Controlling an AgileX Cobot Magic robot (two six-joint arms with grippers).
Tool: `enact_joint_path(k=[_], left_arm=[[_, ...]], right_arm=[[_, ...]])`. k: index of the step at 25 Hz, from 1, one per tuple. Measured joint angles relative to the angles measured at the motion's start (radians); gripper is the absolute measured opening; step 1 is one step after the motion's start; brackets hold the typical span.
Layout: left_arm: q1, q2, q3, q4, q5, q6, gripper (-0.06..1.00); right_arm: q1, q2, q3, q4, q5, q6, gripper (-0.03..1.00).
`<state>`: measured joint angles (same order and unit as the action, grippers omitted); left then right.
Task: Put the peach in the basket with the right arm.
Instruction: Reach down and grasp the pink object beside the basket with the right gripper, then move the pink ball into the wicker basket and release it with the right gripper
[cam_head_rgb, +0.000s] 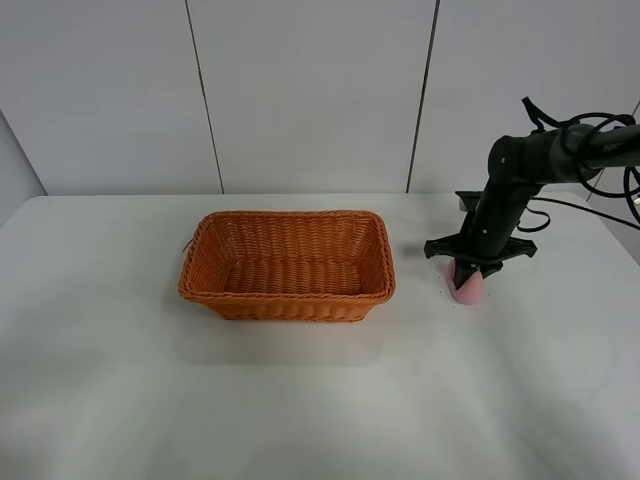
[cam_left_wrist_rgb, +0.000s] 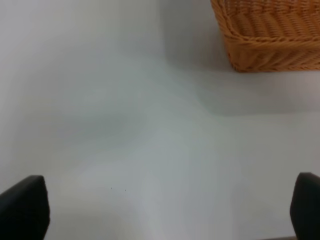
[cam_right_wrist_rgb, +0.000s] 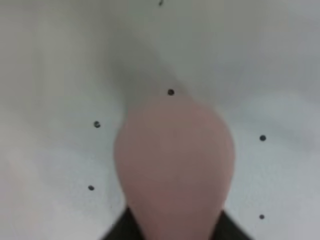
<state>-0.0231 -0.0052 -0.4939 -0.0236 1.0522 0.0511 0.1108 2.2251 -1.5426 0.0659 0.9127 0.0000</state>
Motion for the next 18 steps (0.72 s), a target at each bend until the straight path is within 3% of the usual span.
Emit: enact_joint_path(k=[4, 9, 15, 18], left_arm=[[0.000, 0.000, 0.000, 0.000, 0.000, 0.000, 0.99], [0.000, 0.000, 0.000, 0.000, 0.000, 0.000, 0.99], [0.000, 0.000, 0.000, 0.000, 0.000, 0.000, 0.99], [0.000, 0.000, 0.000, 0.000, 0.000, 0.000, 0.99]], right_arm=[[0.000, -0.002, -0.010, -0.026, 0.018, 0.006, 0.00], [0.000, -0.035, -0.077, -0.047, 0.106, 0.009, 0.00], [0.000, -0.104, -0.278, -0.056, 0.270, 0.010, 0.00], [0.000, -0.115, -0.369, -0.066, 0.295, 0.010, 0.00]])
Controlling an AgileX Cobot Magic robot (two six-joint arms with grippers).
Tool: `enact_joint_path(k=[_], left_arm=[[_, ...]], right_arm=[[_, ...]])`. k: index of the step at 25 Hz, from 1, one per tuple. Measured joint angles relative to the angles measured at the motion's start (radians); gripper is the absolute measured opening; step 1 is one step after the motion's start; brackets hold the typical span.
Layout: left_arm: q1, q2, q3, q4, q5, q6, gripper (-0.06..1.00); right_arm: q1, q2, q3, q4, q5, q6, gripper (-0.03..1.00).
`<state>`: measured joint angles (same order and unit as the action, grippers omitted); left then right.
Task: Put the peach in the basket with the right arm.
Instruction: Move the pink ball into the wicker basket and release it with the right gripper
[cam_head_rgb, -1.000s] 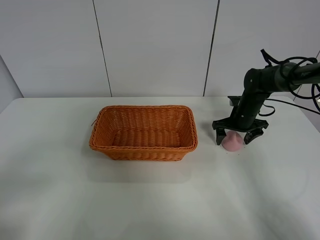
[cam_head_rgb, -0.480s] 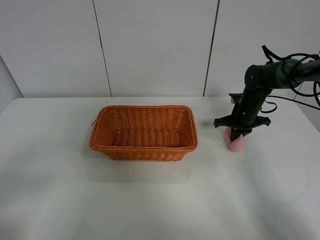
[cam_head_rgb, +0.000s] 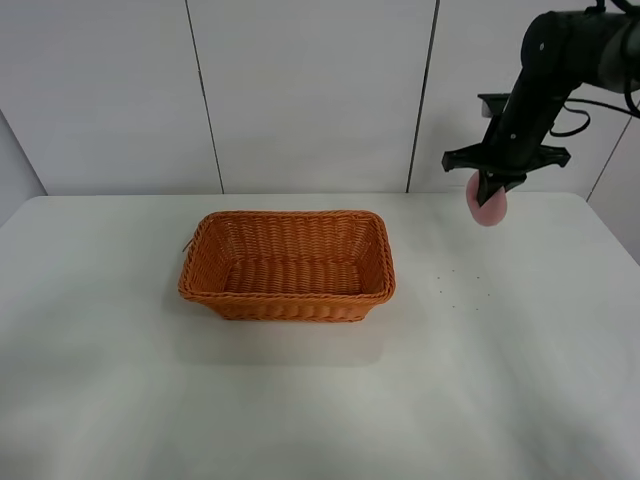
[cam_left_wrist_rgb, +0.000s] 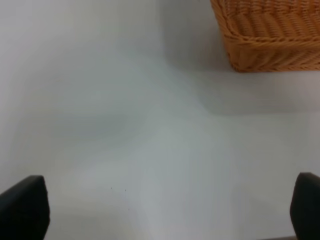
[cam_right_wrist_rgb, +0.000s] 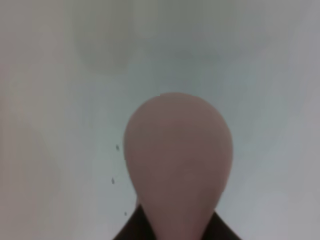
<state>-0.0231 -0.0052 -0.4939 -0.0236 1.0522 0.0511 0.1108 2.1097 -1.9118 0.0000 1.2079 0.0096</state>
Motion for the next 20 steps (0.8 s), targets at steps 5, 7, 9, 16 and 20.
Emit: enact_joint_path(k=[5, 7, 9, 16, 20], left_arm=[[0.000, 0.000, 0.000, 0.000, 0.000, 0.000, 0.99], [0.000, 0.000, 0.000, 0.000, 0.000, 0.000, 0.99], [0.000, 0.000, 0.000, 0.000, 0.000, 0.000, 0.99], [0.000, 0.000, 0.000, 0.000, 0.000, 0.000, 0.99], [0.000, 0.000, 0.000, 0.000, 0.000, 0.000, 0.99]], right_arm=[[0.000, -0.014, -0.083, 0.005, 0.001, 0.000, 0.00], [0.003, -0.021, -0.088, 0.009, 0.005, 0.000, 0.00], [0.021, -0.024, -0.088, 0.007, 0.009, 0.000, 0.00], [0.195, -0.024, -0.088, 0.007, 0.017, 0.000, 0.00], [0.325, -0.024, -0.088, 0.010, 0.018, 0.000, 0.00]])
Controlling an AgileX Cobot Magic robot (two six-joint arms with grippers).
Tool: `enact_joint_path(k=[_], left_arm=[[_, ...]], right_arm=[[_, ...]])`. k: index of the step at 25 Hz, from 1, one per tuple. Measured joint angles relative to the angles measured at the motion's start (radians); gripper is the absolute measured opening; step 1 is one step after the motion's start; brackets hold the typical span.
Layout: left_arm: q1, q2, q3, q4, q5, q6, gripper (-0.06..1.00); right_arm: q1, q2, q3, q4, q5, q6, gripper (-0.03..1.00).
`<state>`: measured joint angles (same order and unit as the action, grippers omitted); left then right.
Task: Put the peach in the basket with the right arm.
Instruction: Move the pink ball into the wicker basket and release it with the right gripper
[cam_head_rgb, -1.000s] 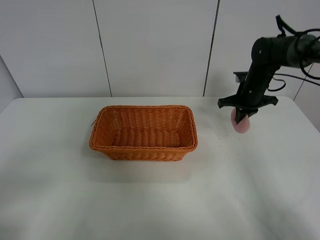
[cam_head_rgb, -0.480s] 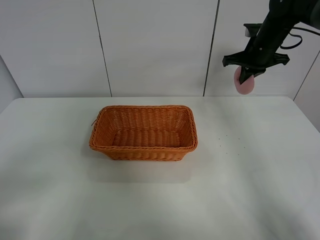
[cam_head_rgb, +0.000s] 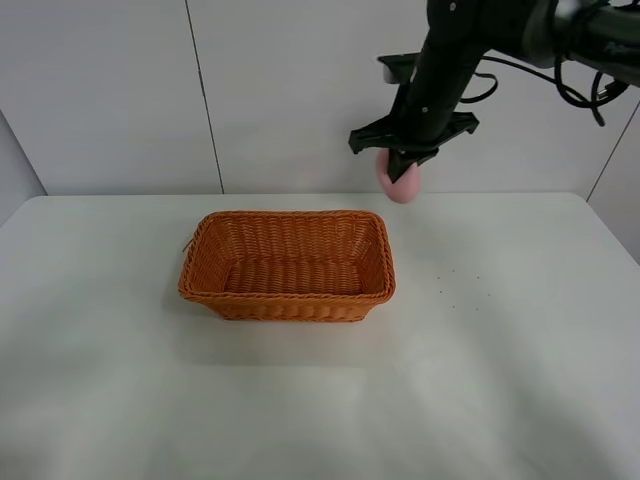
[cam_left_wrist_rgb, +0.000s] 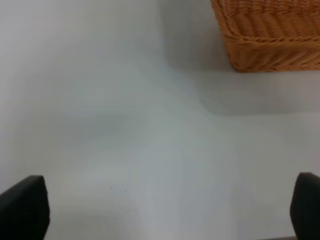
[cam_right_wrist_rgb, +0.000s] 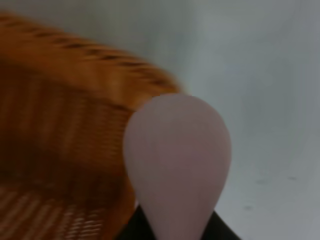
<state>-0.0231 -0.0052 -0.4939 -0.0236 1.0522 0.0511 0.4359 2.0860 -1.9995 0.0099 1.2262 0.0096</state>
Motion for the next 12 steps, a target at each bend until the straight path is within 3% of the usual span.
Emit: enact_joint_path(k=[6, 12], left_arm=[[0.000, 0.000, 0.000, 0.000, 0.000, 0.000, 0.99], [0.000, 0.000, 0.000, 0.000, 0.000, 0.000, 0.99]], right_arm=[[0.151, 0.000, 0.000, 0.003, -0.061, 0.010, 0.00], [0.231, 0.052, 0.000, 0.003, -0.127, 0.015, 0.00]])
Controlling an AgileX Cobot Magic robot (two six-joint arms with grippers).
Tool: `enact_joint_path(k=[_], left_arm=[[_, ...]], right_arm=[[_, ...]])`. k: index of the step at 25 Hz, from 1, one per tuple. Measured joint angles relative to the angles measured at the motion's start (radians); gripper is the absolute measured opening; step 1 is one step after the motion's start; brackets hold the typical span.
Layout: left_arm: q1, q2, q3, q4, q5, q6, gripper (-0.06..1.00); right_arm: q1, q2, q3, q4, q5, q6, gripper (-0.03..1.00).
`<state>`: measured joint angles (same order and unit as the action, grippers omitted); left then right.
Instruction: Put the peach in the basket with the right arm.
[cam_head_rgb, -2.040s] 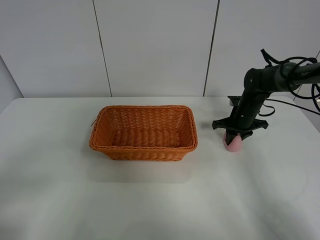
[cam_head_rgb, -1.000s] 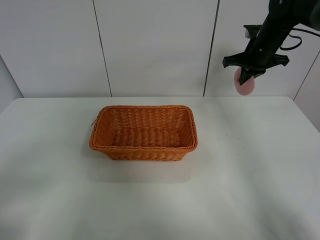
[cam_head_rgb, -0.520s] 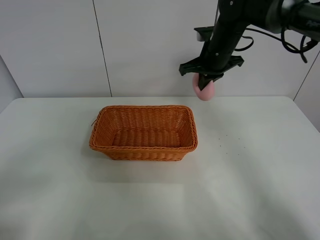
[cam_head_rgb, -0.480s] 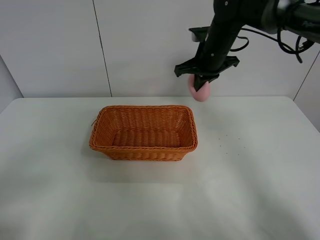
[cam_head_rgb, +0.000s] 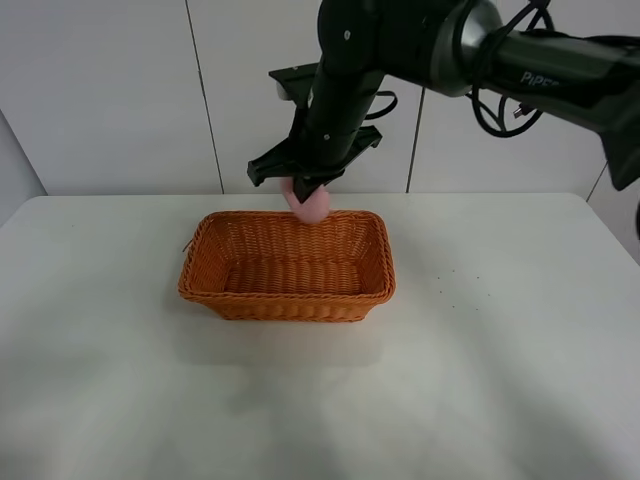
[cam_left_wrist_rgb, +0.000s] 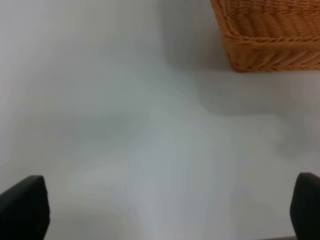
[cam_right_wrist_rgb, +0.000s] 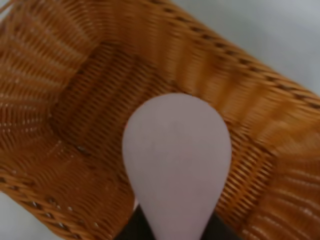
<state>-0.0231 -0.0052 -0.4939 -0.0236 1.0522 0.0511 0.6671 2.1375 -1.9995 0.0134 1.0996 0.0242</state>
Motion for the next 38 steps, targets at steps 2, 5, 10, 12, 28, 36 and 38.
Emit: enact_joint_path(k=[2, 5, 10, 12, 28, 36, 38], left_arm=[[0.000, 0.000, 0.000, 0.000, 0.000, 0.000, 0.99], [0.000, 0.000, 0.000, 0.000, 0.000, 0.000, 0.99], [0.000, 0.000, 0.000, 0.000, 0.000, 0.000, 0.99], [0.000, 0.000, 0.000, 0.000, 0.000, 0.000, 0.99], [0.000, 0.000, 0.000, 0.000, 0.000, 0.000, 0.99], [0.000, 0.000, 0.000, 0.000, 0.000, 0.000, 0.99], [0.000, 0.000, 0.000, 0.000, 0.000, 0.000, 0.99]], right_arm=[[0.015, 0.041, 0.000, 0.000, -0.023, 0.000, 0.00], [0.024, 0.110, 0.000, 0.000, -0.068, 0.000, 0.00], [0.024, 0.202, 0.000, -0.006, -0.132, 0.016, 0.00], [0.024, 0.216, 0.000, -0.006, -0.135, 0.020, 0.02], [0.023, 0.218, -0.192, -0.004, 0.040, 0.048, 0.67], [0.023, 0.203, -0.404, -0.078, 0.109, 0.081, 0.67], [0.015, 0.203, -0.406, -0.075, 0.112, 0.083, 0.67]])
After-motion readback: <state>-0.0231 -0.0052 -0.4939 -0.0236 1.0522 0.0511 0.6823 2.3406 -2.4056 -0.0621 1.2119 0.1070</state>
